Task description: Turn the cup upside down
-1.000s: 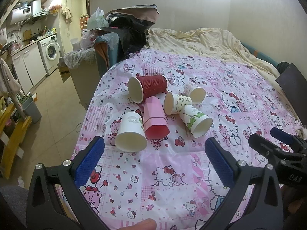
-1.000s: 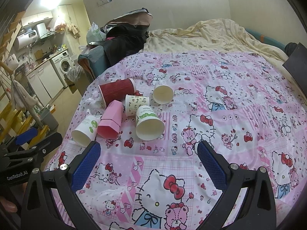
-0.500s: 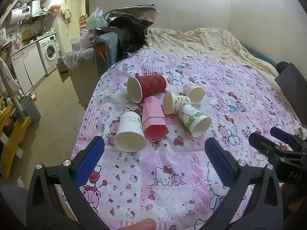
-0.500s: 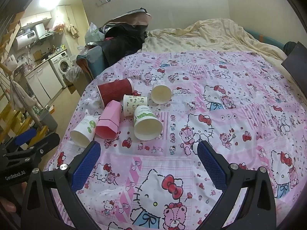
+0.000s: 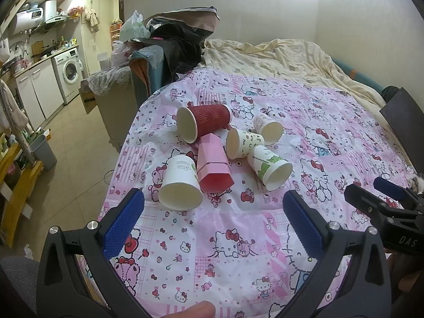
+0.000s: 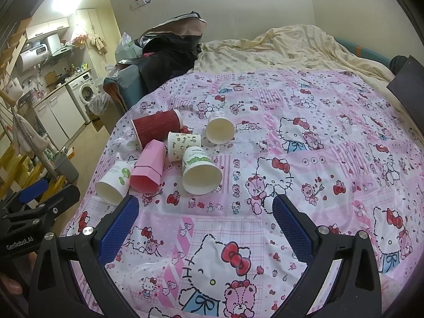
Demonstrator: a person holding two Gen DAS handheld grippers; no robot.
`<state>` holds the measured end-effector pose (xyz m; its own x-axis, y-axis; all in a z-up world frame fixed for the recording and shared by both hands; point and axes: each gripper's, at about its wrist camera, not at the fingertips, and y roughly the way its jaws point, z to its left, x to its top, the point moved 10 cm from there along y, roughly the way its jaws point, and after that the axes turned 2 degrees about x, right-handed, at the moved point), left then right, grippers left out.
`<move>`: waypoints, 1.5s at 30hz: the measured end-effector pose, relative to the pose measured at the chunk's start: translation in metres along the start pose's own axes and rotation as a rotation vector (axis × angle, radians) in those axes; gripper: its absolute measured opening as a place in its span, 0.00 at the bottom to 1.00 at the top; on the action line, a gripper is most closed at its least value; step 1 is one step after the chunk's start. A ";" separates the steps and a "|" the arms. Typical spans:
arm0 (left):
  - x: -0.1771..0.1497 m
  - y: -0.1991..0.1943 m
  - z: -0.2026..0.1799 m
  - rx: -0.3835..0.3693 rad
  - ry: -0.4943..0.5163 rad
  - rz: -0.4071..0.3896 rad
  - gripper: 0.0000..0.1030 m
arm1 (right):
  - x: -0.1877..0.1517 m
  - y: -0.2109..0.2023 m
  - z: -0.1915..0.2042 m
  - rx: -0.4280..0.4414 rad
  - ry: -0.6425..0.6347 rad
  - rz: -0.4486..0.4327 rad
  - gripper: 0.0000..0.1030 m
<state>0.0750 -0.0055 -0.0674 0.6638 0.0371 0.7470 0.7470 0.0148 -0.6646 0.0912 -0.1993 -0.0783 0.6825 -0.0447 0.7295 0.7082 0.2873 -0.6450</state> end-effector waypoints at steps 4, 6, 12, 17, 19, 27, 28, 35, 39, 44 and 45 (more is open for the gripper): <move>0.001 0.000 0.004 -0.008 -0.018 0.010 1.00 | 0.000 -0.001 0.001 0.004 -0.003 -0.001 1.00; 0.002 0.000 0.008 -0.007 -0.027 0.016 1.00 | 0.000 -0.001 0.001 0.004 -0.003 0.000 1.00; 0.003 0.001 0.013 -0.006 -0.043 0.029 1.00 | 0.000 -0.001 0.003 0.005 0.000 0.005 1.00; 0.002 0.007 0.021 0.013 -0.048 0.067 1.00 | 0.000 0.001 0.001 0.012 0.015 0.018 1.00; 0.001 0.016 0.029 0.021 -0.043 0.144 1.00 | 0.000 0.002 -0.001 0.007 0.017 0.025 1.00; 0.008 0.094 0.067 -0.005 -0.066 0.518 1.00 | -0.008 0.013 -0.018 0.013 0.088 0.094 1.00; 0.011 0.105 0.070 -0.015 -0.082 0.550 1.00 | -0.008 0.014 -0.020 0.016 0.097 0.099 1.00; -0.008 0.160 0.065 -0.047 -0.152 0.782 0.78 | -0.009 0.019 -0.029 -0.014 0.114 0.117 1.00; -0.023 0.170 0.059 -0.052 -0.134 0.829 0.71 | -0.007 0.018 -0.026 -0.061 0.030 0.105 1.00; -0.038 0.175 0.065 -0.043 -0.172 0.877 0.65 | -0.010 0.023 -0.026 -0.028 0.057 0.131 1.00; -0.041 0.173 0.065 -0.049 -0.181 0.886 0.58 | -0.011 0.023 -0.026 -0.029 0.058 0.132 1.00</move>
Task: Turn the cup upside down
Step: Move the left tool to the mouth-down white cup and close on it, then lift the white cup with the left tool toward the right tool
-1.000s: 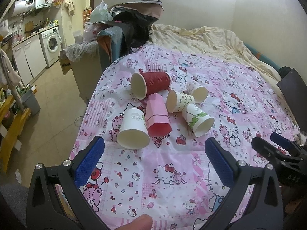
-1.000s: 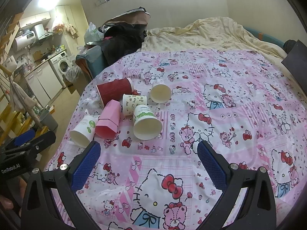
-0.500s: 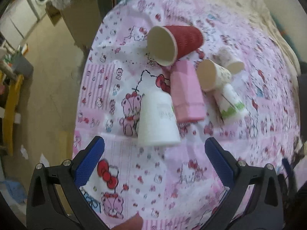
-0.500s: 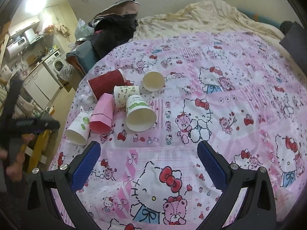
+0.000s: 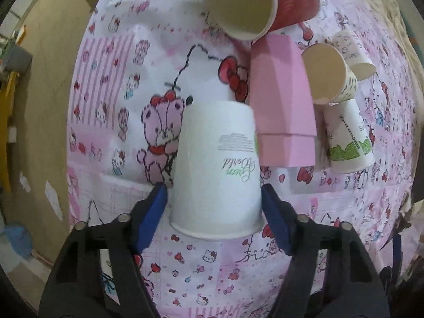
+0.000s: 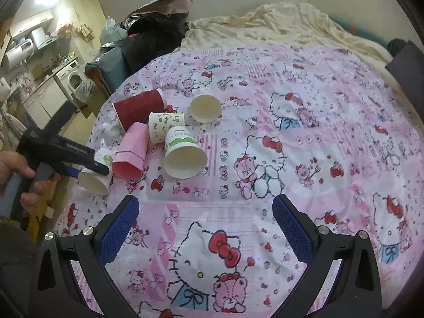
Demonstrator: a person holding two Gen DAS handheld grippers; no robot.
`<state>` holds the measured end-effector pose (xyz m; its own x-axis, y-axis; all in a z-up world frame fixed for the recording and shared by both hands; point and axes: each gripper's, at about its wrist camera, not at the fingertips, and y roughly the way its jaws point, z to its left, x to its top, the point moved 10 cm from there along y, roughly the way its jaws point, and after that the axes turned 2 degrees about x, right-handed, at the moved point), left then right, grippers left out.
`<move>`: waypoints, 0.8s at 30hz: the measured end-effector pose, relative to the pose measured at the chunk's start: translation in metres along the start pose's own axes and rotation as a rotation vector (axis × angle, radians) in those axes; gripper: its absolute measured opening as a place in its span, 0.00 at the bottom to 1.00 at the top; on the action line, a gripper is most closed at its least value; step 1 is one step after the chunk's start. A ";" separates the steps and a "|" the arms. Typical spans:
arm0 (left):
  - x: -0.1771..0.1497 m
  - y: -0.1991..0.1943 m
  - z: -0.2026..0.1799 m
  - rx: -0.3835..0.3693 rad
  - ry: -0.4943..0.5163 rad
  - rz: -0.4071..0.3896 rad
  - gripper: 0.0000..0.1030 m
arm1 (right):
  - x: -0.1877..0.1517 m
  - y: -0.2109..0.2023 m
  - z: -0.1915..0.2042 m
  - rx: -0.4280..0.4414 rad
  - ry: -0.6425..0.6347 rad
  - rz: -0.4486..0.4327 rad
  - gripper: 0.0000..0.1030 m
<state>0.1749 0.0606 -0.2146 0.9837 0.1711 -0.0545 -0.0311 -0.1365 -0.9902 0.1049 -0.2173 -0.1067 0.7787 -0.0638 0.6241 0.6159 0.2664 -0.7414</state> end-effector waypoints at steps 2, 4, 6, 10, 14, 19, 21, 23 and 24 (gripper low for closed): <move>-0.002 -0.001 0.000 -0.002 -0.001 -0.007 0.54 | 0.001 0.000 -0.003 -0.008 0.001 -0.001 1.00; -0.006 -0.009 -0.001 -0.013 -0.014 -0.023 0.52 | 0.002 -0.001 -0.004 -0.006 0.013 -0.002 1.00; -0.017 -0.021 -0.007 -0.038 -0.008 -0.039 0.52 | 0.003 -0.003 -0.007 -0.003 0.029 -0.006 1.00; -0.045 -0.034 -0.020 -0.070 0.013 -0.051 0.52 | 0.004 -0.008 -0.014 -0.011 0.058 -0.005 1.00; -0.085 -0.033 -0.045 -0.124 0.021 -0.035 0.52 | 0.004 -0.015 -0.021 -0.004 0.096 -0.004 1.00; -0.130 -0.016 -0.083 -0.173 0.026 0.009 0.52 | 0.002 -0.025 -0.031 -0.003 0.123 -0.011 1.00; -0.151 -0.006 -0.099 -0.188 0.024 0.035 0.52 | 0.000 -0.029 -0.036 -0.007 0.129 -0.014 1.00; -0.169 0.001 -0.111 -0.204 0.024 0.056 0.52 | -0.003 -0.032 -0.042 -0.012 0.135 -0.011 1.00; -0.176 0.003 -0.116 -0.206 0.025 0.060 0.52 | -0.004 -0.034 -0.044 -0.013 0.138 -0.009 1.00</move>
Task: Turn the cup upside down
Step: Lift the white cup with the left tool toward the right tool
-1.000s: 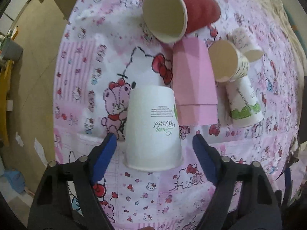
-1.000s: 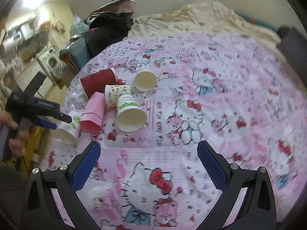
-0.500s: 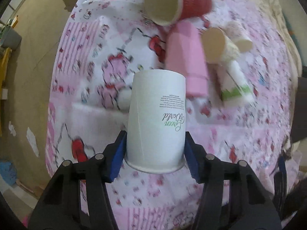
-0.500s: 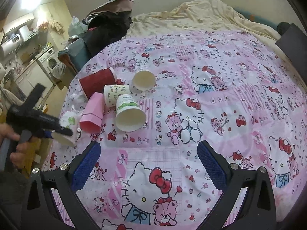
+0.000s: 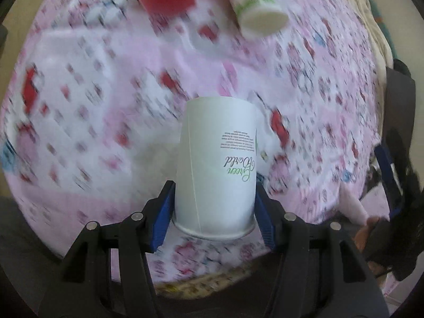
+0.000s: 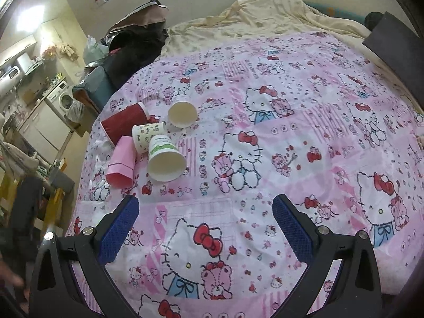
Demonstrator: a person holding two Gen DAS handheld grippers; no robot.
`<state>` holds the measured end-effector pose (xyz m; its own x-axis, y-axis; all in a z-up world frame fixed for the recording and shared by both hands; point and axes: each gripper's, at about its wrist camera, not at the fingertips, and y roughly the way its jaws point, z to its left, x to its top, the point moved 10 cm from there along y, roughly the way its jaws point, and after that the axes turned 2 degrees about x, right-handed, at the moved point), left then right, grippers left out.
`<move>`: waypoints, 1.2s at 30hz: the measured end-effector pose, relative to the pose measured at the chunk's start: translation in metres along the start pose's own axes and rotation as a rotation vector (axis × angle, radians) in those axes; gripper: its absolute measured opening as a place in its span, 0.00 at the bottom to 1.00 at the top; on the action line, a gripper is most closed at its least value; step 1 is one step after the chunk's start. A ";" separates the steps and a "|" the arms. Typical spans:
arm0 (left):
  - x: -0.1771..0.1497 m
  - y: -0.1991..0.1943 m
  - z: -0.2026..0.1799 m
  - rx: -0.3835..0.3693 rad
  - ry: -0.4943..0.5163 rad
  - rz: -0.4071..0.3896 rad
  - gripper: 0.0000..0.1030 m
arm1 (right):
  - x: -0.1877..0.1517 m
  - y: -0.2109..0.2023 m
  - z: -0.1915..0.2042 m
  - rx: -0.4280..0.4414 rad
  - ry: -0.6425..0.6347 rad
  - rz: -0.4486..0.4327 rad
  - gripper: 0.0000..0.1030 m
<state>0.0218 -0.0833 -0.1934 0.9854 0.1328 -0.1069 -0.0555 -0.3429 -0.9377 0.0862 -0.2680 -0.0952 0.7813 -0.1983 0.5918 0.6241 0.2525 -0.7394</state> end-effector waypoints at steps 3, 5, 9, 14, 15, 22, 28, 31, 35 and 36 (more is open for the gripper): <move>-0.016 0.018 -0.011 0.041 0.035 0.016 0.52 | -0.001 -0.004 -0.007 -0.002 0.012 0.000 1.00; -0.023 0.027 -0.006 0.078 0.037 0.033 0.54 | -0.002 -0.006 -0.011 -0.001 0.023 0.001 1.00; -0.022 0.033 -0.004 0.144 0.071 0.009 0.62 | -0.001 -0.009 -0.014 0.009 0.036 -0.002 1.00; -0.018 0.031 -0.003 0.138 0.046 0.000 0.74 | 0.000 -0.011 -0.013 0.010 0.034 -0.006 1.00; -0.017 0.029 -0.003 0.136 0.044 -0.003 0.74 | 0.000 -0.011 -0.013 0.011 0.035 -0.006 1.00; -0.017 0.021 -0.001 0.117 0.048 -0.006 0.75 | 0.000 -0.010 -0.012 0.010 0.029 0.000 1.00; -0.019 0.023 -0.012 0.115 0.063 -0.016 0.75 | 0.001 -0.010 -0.009 0.009 0.025 0.001 1.00; -0.020 0.022 -0.015 0.110 0.070 -0.012 0.75 | 0.001 -0.010 -0.009 0.009 0.033 0.003 1.00; -0.019 0.020 -0.022 0.117 0.100 -0.018 0.75 | 0.002 -0.010 -0.010 0.012 0.038 0.000 1.00; -0.019 0.021 -0.023 0.120 0.102 -0.018 0.75 | 0.002 -0.010 -0.011 0.011 0.036 0.000 1.00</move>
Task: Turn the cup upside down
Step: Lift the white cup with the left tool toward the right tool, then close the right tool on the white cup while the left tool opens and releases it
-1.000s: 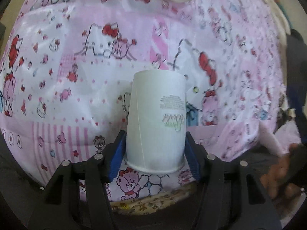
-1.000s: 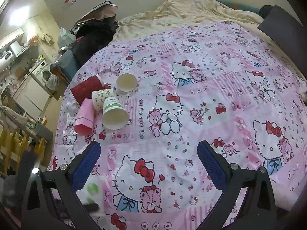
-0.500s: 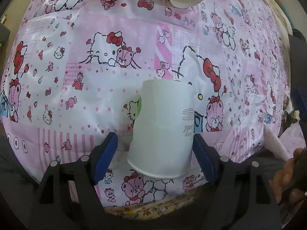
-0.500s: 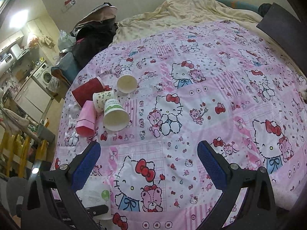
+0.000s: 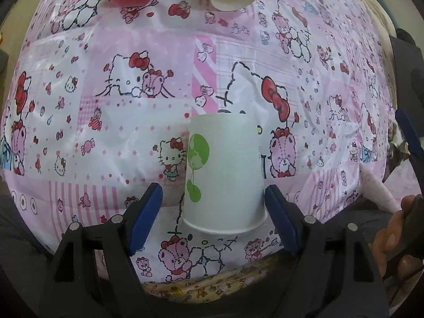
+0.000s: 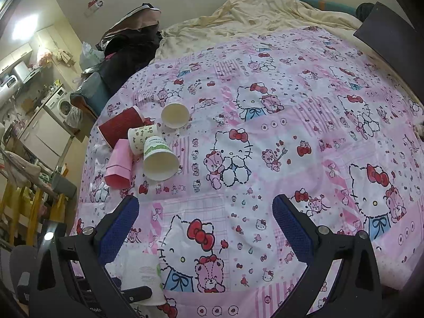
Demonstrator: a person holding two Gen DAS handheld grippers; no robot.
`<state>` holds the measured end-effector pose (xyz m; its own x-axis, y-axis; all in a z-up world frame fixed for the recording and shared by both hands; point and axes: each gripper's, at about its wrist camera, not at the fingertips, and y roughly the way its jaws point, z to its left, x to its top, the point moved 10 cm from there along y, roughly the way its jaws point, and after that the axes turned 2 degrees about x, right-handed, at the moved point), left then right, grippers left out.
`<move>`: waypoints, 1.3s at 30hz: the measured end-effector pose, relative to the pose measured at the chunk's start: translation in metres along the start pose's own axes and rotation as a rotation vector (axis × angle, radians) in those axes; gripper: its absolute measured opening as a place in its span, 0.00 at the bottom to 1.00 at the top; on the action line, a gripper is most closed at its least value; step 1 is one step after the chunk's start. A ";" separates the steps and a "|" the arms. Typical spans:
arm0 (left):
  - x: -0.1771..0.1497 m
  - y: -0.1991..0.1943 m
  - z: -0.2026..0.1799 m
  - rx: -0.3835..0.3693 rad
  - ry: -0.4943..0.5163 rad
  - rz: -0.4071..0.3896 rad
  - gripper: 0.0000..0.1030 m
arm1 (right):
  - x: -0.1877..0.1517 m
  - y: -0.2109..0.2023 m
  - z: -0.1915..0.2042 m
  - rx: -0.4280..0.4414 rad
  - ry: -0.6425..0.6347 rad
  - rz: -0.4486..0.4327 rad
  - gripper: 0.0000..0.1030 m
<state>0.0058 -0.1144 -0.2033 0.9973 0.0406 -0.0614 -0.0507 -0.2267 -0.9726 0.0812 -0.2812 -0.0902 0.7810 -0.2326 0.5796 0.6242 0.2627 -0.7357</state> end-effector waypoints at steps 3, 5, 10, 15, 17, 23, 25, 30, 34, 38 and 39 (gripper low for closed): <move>0.001 0.002 -0.002 0.001 -0.001 0.004 0.75 | 0.000 -0.001 -0.001 0.001 -0.003 -0.002 1.00; 0.001 0.002 -0.004 -0.002 0.004 0.006 0.75 | 0.001 -0.001 -0.001 0.001 0.001 -0.002 1.00; 0.003 -0.001 -0.010 -0.002 0.017 -0.003 0.74 | 0.001 -0.002 -0.006 0.002 0.018 -0.003 1.00; 0.006 -0.005 -0.012 -0.001 0.019 -0.014 0.74 | 0.002 -0.002 -0.006 0.003 0.017 -0.004 1.00; 0.006 -0.006 -0.013 -0.002 0.018 -0.018 0.75 | 0.002 -0.002 -0.006 0.002 0.017 -0.003 1.00; 0.008 -0.010 -0.015 -0.001 0.027 -0.025 0.74 | 0.002 -0.002 -0.006 0.002 0.021 -0.004 1.00; 0.008 -0.009 -0.016 0.000 0.028 -0.023 0.75 | 0.002 -0.002 -0.006 0.003 0.020 -0.005 1.00; 0.008 -0.009 -0.017 -0.006 0.029 -0.023 0.75 | 0.002 -0.002 -0.007 0.003 0.020 -0.004 1.00; 0.009 -0.013 -0.019 -0.017 0.030 -0.031 0.75 | 0.002 -0.002 -0.007 0.003 0.020 -0.004 1.00; 0.012 -0.027 -0.018 -0.038 0.032 -0.051 0.75 | 0.002 -0.002 -0.007 0.001 0.020 -0.005 1.00; 0.013 -0.033 -0.016 -0.046 0.029 -0.066 0.75 | 0.002 -0.002 -0.008 0.001 0.020 -0.005 1.00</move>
<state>0.0217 -0.1216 -0.1681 0.9995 0.0291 0.0096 0.0171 -0.2687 -0.9631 0.0816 -0.2897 -0.0899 0.7777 -0.2525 0.5757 0.6278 0.2629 -0.7327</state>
